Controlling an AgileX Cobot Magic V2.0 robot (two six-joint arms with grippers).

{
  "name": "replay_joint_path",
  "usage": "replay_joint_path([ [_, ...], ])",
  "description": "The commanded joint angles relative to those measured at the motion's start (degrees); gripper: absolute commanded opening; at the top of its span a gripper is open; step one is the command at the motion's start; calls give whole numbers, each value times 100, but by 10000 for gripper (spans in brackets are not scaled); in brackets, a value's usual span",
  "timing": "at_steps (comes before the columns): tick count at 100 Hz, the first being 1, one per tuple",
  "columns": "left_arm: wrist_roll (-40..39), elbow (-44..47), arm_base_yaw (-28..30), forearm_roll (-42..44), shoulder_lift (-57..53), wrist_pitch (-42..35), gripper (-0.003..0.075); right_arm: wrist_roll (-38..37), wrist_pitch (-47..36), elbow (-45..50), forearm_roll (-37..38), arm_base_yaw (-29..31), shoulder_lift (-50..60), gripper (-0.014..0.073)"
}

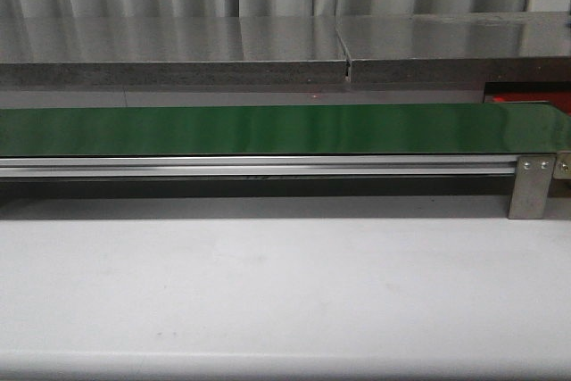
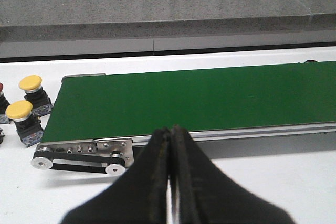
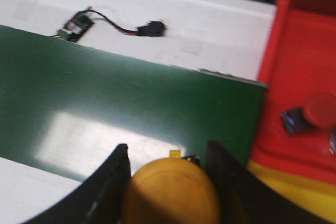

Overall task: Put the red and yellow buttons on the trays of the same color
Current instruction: 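Carry the yellow button into the yellow tray and release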

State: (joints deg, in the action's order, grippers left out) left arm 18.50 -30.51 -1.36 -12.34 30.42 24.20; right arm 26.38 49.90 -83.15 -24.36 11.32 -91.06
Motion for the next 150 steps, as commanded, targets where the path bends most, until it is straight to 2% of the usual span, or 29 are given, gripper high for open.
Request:
replay_joint_path([
  [1, -24, -154, -45, -92, 0, -445, -19, -49, -355, 396, -80, 475, 625, 155],
  [25, -24, -154, -45, -92, 0, -445, -19, -49, -847, 1195, -109, 1739, 985, 155],
  [46, -24, -154, -45, -92, 0, -445, -19, -49, -1211, 1289, -650, 2372, 489, 155],
  [84, -24, -154, -45, -92, 0, -445, -19, 93, -1931, 1289, -801, 2276, -727, 155],
  [140, -24, -154, -45, -92, 0, -445, -19, 305, -2502, 1289, -876, 2011, -1347, 155],
  [150, -24, -154, -45, -92, 0, -445, -19, 305, -2549, 1289, -876, 2011, -1360, 179],
])
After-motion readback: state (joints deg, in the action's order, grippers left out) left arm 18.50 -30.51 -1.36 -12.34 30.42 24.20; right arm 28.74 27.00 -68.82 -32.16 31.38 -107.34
